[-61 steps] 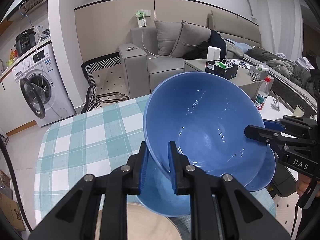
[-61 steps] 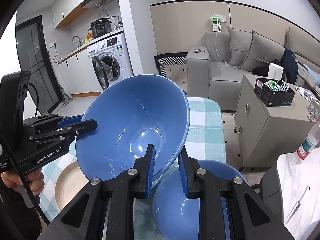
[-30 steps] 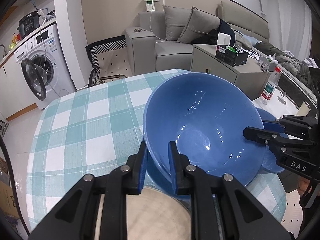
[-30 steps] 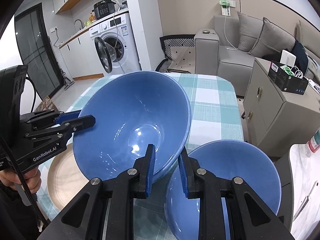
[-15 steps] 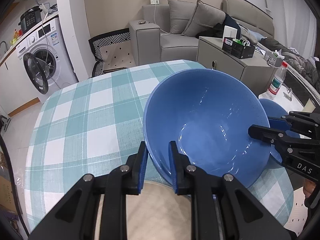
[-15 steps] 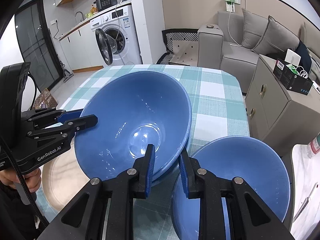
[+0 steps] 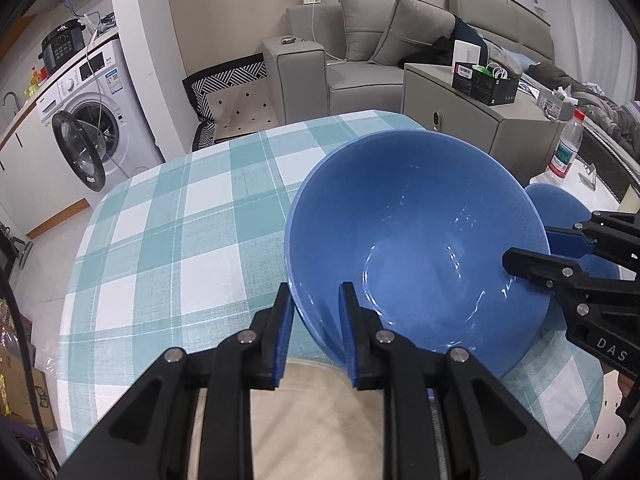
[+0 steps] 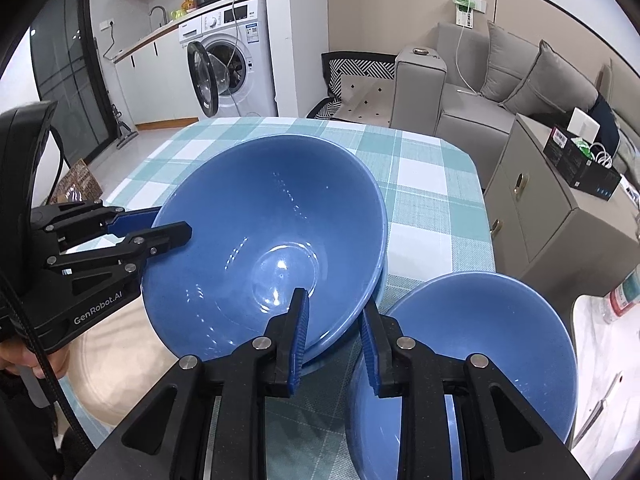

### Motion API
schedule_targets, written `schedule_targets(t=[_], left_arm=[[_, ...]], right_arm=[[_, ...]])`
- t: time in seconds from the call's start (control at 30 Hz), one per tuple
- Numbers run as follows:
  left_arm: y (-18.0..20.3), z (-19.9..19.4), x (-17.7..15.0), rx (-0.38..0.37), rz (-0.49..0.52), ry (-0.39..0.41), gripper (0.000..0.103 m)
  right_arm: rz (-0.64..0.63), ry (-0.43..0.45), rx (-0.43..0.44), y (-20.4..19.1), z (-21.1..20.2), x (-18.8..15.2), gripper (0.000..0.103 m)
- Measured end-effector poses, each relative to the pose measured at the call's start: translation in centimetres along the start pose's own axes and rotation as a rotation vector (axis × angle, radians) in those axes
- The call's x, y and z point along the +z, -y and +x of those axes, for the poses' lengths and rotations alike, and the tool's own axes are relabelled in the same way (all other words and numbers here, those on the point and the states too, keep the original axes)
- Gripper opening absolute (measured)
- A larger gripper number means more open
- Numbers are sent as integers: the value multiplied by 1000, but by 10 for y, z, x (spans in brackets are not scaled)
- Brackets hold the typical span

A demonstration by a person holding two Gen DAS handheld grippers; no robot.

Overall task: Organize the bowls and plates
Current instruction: 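Carry the held blue bowl with both tools toward the other blue bowl, then lower the bowl beside the other blue bowl and open both tools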

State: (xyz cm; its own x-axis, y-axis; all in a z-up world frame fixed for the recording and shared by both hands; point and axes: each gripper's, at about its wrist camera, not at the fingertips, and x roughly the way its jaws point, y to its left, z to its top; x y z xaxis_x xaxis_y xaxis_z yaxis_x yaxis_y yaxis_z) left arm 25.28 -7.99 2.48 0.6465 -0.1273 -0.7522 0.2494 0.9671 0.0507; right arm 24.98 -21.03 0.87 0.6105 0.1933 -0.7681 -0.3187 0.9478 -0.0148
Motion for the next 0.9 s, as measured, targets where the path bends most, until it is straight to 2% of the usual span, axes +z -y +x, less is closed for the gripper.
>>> schedule_targets(t=[0.6, 0.9], left_arm=[[1, 6, -4, -7, 10, -15, 21], [3, 8, -8, -19, 24, -26, 27]], right_arm=[[-36, 9, -51, -5, 3, -2, 28], [-46, 11, -48, -6, 3, -3, 38]])
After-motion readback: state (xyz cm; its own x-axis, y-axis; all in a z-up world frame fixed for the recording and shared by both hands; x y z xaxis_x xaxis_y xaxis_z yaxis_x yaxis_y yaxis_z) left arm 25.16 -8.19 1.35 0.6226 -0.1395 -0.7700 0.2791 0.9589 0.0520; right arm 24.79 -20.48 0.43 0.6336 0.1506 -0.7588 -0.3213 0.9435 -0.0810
